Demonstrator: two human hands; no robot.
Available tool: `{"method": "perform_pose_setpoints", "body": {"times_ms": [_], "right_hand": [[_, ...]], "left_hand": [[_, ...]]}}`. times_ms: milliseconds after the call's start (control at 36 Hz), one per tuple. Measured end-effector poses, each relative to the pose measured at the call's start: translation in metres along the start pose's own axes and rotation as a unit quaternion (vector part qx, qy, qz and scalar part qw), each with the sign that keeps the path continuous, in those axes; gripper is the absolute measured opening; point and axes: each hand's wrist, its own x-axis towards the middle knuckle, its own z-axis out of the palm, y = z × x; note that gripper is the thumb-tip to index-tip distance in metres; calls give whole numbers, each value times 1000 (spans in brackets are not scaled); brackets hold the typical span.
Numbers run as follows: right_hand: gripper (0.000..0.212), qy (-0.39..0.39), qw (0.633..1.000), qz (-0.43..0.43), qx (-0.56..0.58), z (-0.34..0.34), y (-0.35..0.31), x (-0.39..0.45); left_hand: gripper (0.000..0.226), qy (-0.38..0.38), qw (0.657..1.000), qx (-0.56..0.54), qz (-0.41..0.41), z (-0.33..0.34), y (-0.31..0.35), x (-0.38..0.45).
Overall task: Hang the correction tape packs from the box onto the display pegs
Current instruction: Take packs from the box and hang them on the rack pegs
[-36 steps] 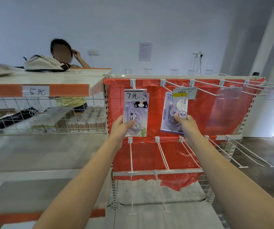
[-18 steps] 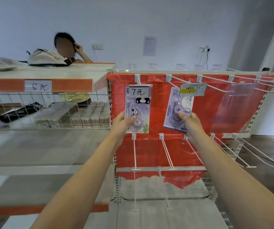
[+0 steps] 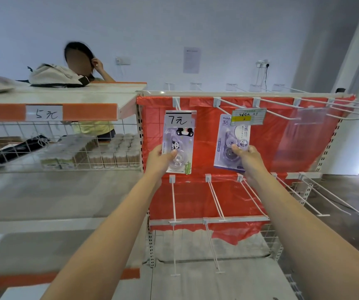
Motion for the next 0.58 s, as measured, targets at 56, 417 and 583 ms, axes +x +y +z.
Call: {"method": "perform_pose_setpoints", "body": {"times_ms": [56, 417, 583], "right_hand": [[27, 2, 1000, -8, -2, 0, 0, 0], [19, 8, 999, -28, -37, 9, 22, 28], [28, 15, 999, -12, -47, 25, 21, 62]], "left_hand": [[46, 6, 1000, 11, -2, 2, 2, 4], [64, 31, 997, -29, -67, 7, -12, 43], [55, 37, 997, 3, -71, 5, -14, 77]]}}
